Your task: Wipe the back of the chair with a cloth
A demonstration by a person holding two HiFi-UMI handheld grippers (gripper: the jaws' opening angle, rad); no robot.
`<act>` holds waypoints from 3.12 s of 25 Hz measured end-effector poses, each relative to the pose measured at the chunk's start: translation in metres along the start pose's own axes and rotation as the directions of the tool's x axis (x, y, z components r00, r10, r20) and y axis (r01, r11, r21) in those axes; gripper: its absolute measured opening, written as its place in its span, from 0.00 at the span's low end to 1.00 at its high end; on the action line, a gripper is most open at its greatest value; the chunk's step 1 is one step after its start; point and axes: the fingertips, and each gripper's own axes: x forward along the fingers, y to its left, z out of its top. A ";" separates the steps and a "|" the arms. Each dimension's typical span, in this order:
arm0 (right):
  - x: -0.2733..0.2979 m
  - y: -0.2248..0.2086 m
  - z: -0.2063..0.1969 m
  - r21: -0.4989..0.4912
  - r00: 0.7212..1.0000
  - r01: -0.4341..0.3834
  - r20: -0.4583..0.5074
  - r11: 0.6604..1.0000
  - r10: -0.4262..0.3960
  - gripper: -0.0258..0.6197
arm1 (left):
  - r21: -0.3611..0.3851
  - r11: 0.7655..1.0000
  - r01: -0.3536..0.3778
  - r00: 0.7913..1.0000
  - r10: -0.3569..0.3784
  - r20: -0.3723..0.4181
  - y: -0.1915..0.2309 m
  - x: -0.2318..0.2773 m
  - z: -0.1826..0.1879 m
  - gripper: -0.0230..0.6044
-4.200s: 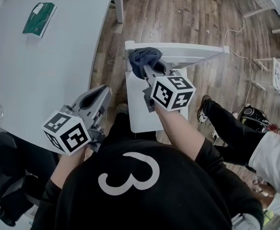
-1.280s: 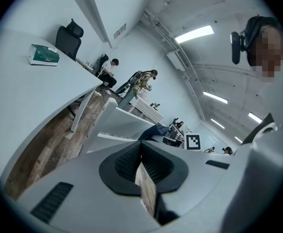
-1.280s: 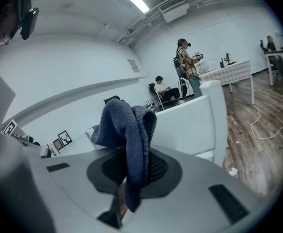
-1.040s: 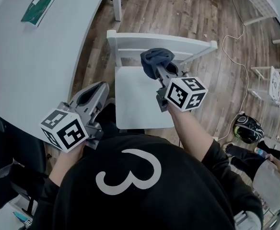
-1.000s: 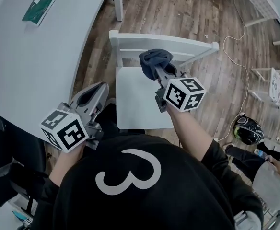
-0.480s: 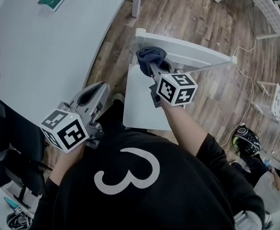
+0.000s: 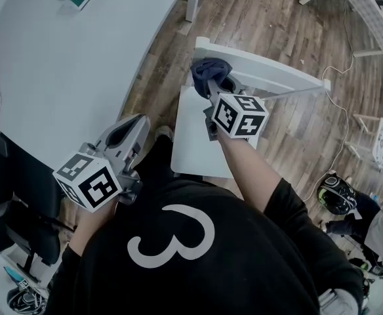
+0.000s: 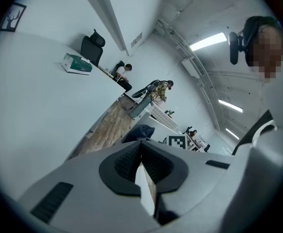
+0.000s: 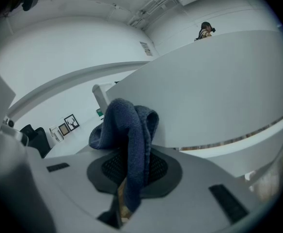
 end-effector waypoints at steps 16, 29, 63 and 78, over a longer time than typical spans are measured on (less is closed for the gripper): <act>-0.009 -0.018 0.000 -0.013 0.999 0.044 0.009 0.999 -0.044 0.12 | 0.005 1.000 0.015 1.000 -0.014 -0.026 -0.010 0.005 -0.011 0.06; -0.053 -0.085 0.003 0.007 0.988 0.153 0.028 0.988 -0.154 0.12 | 0.048 0.996 0.075 0.994 -0.071 -0.085 -0.038 0.033 -0.018 0.06; -0.158 -0.221 0.010 0.016 0.910 0.411 0.048 0.911 -0.412 0.12 | 0.096 0.983 0.158 0.978 -0.143 -0.149 -0.083 0.071 -0.027 0.06; -0.091 -0.075 -0.012 -0.081 0.998 0.059 0.013 0.995 -0.059 0.12 | 0.047 0.995 0.088 0.993 -0.083 -0.087 -0.053 0.046 -0.026 0.06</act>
